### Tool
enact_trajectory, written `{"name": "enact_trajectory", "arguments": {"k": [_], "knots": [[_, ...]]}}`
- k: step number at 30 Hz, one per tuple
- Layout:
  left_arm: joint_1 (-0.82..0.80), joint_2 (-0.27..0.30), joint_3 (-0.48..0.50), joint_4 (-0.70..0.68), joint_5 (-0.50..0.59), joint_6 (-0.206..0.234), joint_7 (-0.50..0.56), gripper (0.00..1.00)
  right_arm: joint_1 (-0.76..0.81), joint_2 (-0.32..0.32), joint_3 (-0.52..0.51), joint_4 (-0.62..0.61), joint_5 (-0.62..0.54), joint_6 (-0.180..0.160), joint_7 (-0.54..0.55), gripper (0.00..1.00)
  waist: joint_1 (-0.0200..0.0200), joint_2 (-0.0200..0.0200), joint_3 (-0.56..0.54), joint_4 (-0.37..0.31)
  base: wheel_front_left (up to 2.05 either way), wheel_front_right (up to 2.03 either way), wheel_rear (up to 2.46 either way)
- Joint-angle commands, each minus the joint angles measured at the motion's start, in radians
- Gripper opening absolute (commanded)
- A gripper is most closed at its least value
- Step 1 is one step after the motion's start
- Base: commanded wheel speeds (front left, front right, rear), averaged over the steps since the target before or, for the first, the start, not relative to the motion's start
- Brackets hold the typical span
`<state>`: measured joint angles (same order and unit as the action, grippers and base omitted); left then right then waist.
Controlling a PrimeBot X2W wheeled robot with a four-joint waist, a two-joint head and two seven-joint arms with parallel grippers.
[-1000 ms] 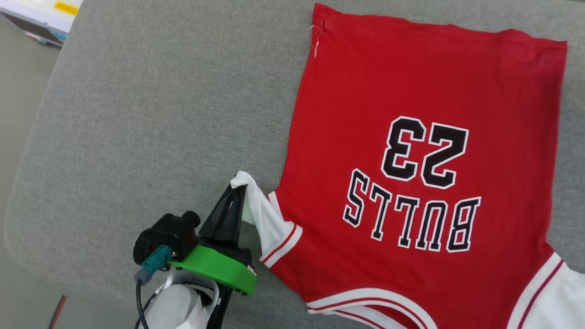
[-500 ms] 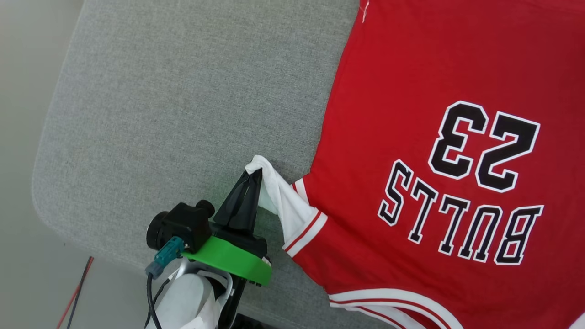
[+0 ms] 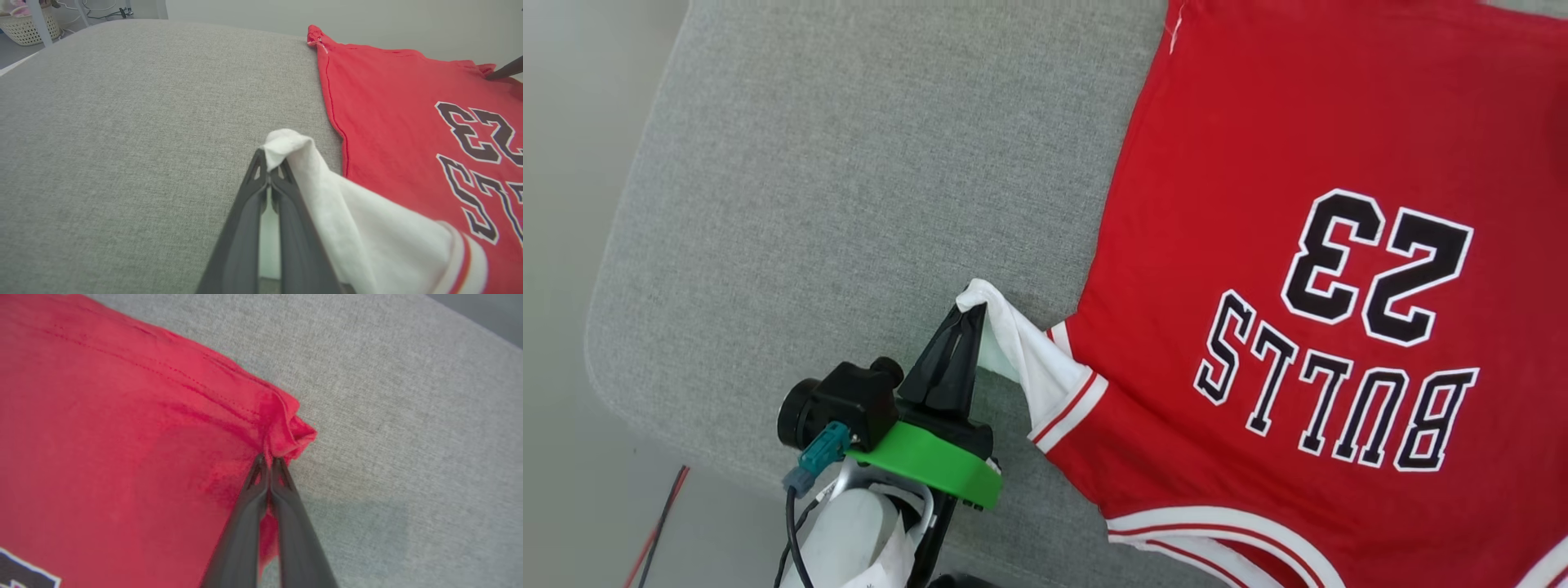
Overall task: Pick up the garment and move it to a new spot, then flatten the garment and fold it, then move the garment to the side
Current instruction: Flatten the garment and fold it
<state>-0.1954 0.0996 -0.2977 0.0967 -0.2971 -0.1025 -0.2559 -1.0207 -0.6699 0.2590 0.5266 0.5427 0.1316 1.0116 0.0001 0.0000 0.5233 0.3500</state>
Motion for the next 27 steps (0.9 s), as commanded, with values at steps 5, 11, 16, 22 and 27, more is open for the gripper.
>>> {"name": "enact_trajectory", "arguments": {"k": [5, 11, 16, 22, 27], "knots": [[0.032, 0.011, 0.010, 0.011, 0.008, -0.001, -0.006, 0.00, 0.055, -0.030, 0.050, -0.028, 0.062, -0.001, -0.081, 0.00, -0.0001, 0.0000, -0.114, -0.038, 0.00, 0.00, 0.00], [0.086, 0.037, 0.021, 0.014, 0.003, 0.015, 0.006, 0.00, 0.159, -0.106, 0.107, -0.123, 0.159, -0.001, -0.168, 0.00, -0.0001, 0.0000, -0.215, -0.074, 0.00, 0.00, 0.00], [0.144, 0.056, 0.035, 0.011, -0.008, 0.033, 0.017, 0.00, 0.313, -0.171, 0.127, -0.233, 0.231, -0.001, -0.240, 0.00, -0.0001, 0.0000, -0.284, -0.122, 0.00, 0.00, 0.00], [0.193, 0.076, 0.043, 0.008, -0.019, 0.043, 0.030, 0.00, 0.526, -0.220, 0.055, -0.317, 0.277, -0.001, -0.325, 0.00, -0.0001, 0.0000, -0.336, -0.165, 0.00, 0.00, 0.00], [0.220, 0.089, 0.050, 0.002, -0.027, 0.052, 0.037, 0.00, 0.740, -0.240, -0.049, -0.385, 0.282, -0.001, -0.363, 0.00, -0.0001, 0.0000, -0.363, -0.194, 0.00, 0.00, 0.00]]}}
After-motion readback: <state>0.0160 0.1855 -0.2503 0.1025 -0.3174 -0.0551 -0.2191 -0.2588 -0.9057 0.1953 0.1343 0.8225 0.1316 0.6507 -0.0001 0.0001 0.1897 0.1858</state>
